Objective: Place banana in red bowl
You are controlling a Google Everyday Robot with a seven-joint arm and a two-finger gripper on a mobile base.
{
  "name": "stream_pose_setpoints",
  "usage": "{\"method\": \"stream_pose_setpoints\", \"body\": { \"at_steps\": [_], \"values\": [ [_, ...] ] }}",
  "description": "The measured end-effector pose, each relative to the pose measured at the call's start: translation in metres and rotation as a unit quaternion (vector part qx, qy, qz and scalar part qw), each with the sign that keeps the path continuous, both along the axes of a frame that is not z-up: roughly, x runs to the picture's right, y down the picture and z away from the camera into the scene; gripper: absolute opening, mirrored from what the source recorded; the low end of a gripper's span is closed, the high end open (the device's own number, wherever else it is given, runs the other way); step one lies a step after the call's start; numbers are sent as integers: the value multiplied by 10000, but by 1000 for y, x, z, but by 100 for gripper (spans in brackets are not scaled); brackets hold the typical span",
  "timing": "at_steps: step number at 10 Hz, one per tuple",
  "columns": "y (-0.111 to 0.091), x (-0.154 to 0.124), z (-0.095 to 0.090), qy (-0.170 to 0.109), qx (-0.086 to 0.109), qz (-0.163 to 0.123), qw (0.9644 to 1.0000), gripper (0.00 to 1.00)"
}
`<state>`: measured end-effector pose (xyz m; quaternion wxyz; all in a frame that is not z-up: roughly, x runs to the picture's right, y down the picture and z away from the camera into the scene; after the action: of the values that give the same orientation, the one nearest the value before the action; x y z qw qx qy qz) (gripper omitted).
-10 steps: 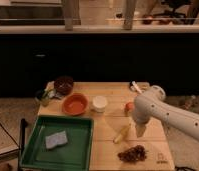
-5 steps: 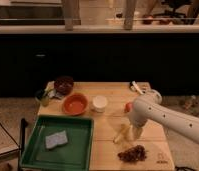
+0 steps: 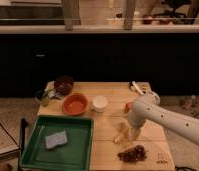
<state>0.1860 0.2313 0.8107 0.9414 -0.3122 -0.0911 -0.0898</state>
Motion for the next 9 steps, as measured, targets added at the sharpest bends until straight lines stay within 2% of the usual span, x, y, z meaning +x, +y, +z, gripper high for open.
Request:
{"method": "stream_pose_setpoints", "body": {
  "at_steps": [9],
  "values": [
    [1, -9, 13, -187, -96, 122, 9997, 80]
  ]
}}
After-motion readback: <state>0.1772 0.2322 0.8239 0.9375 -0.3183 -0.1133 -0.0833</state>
